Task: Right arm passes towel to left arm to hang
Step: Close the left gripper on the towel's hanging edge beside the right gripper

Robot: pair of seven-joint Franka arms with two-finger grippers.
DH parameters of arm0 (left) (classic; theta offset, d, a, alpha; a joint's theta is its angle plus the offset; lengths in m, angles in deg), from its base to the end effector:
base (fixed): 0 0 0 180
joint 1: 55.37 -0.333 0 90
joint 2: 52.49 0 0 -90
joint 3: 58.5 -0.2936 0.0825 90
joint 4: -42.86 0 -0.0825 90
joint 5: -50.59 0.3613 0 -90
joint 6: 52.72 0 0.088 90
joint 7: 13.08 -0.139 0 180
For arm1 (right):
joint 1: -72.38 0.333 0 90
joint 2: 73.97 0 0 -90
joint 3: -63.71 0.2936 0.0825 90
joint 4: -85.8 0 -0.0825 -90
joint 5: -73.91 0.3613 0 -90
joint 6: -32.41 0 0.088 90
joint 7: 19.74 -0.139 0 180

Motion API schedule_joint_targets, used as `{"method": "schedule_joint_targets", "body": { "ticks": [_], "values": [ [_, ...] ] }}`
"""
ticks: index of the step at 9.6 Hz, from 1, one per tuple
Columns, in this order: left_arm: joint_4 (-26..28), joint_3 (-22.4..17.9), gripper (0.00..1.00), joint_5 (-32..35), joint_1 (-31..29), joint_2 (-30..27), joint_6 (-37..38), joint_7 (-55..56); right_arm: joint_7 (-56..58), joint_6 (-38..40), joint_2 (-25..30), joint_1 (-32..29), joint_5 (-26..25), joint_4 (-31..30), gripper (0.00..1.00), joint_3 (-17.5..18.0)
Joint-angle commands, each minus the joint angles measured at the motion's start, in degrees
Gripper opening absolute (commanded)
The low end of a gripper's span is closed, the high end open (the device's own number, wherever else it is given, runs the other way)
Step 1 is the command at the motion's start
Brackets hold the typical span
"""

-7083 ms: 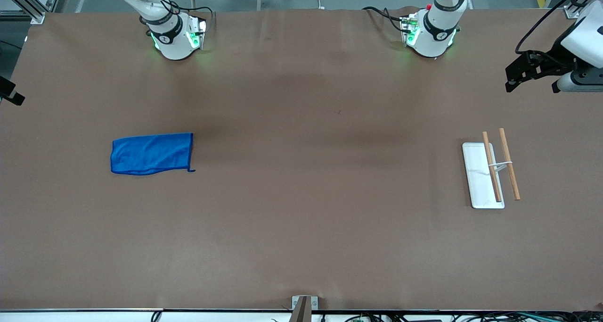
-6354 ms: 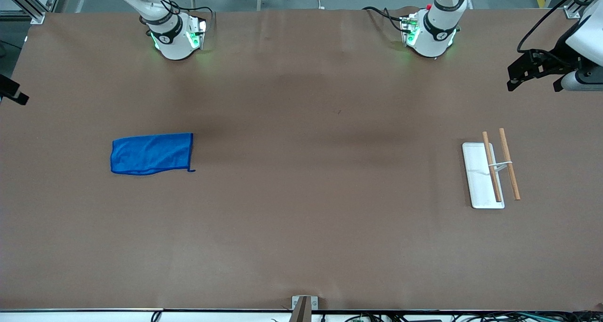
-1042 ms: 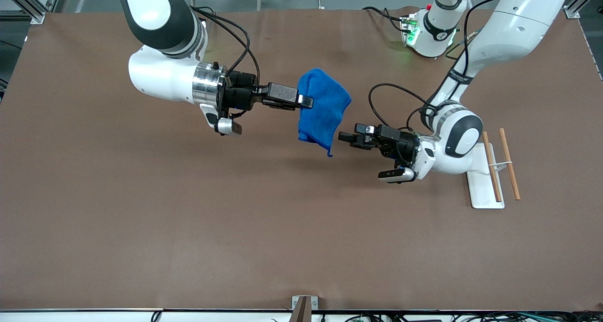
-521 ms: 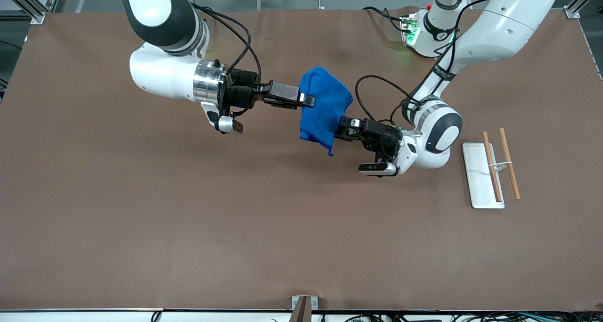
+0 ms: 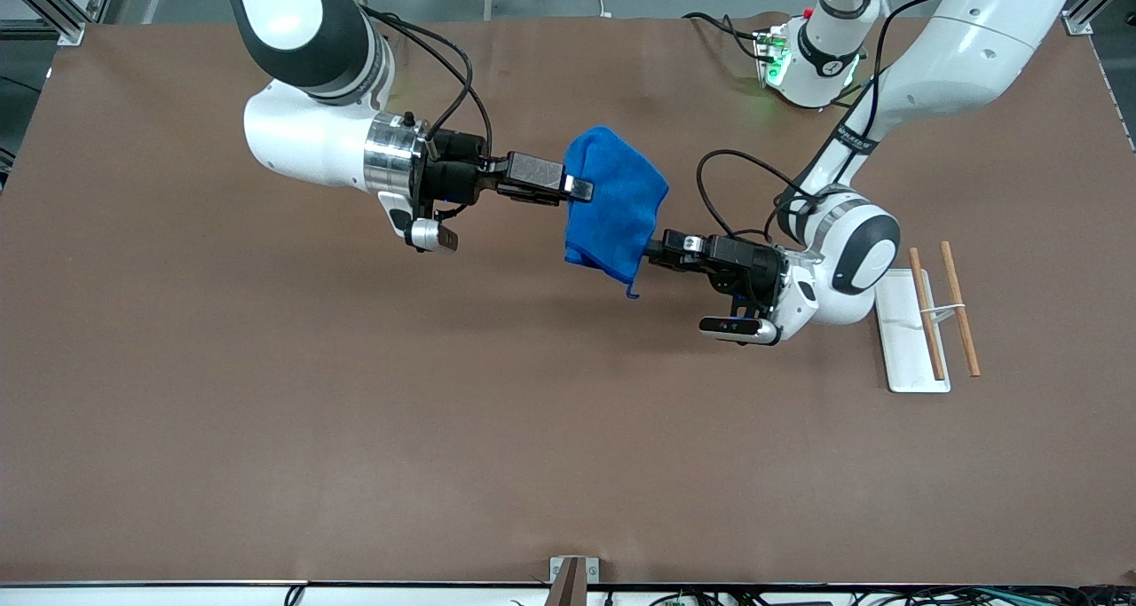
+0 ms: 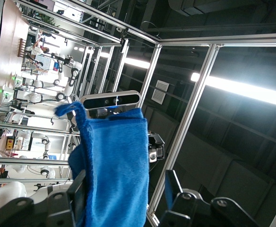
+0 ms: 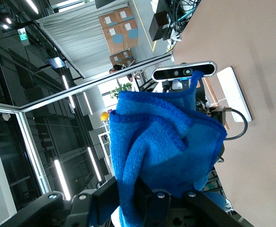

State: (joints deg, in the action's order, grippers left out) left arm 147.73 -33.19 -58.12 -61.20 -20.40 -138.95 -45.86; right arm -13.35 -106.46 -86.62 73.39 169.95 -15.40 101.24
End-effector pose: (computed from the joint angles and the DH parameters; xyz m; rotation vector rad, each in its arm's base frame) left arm 0.5601 -0.2996 0.3629 1.0677 0.1018 -0.3086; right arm 0.5127 0.4023 0.4986 -1.6448 0.3980 0.1148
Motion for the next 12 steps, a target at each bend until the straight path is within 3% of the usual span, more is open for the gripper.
{"method": "schedule_joint_targets", "body": {
  "ticks": [1,2,6,10,11,12],
  "values": [
    [1.82,0.53,0.72,-0.54,0.03,0.43,-0.61,-0.97,0.64,-0.7,-0.19,0.22,1.61,0.48,0.0,0.26],
    [2.0,0.53,0.7,-0.54,0.38,0.6,-0.61,-0.97,0.64,-0.7,-0.19,0.22,1.61,0.48,0.0,0.26],
    [2.0,0.62,0.03,-0.54,0.3,0.87,-0.61,-0.28,0.64,-0.7,-0.19,0.22,1.61,0.57,0.0,0.26],
    [1.65,0.45,0.0,-0.54,-0.14,0.61,-0.61,1.21,0.64,-0.61,-0.19,0.13,1.52,0.57,0.0,0.26],
    [0.87,0.27,0.0,-0.45,-1.54,0.17,-1.3,4.09,0.56,-0.52,-0.19,-0.04,1.52,0.57,0.13,0.26],
    [-0.97,0.1,0.0,0.07,-2.33,0.08,-2.79,7.08,0.73,-0.7,-0.1,-0.13,-0.05,-0.56,0.99,0.18]
  ]
}}
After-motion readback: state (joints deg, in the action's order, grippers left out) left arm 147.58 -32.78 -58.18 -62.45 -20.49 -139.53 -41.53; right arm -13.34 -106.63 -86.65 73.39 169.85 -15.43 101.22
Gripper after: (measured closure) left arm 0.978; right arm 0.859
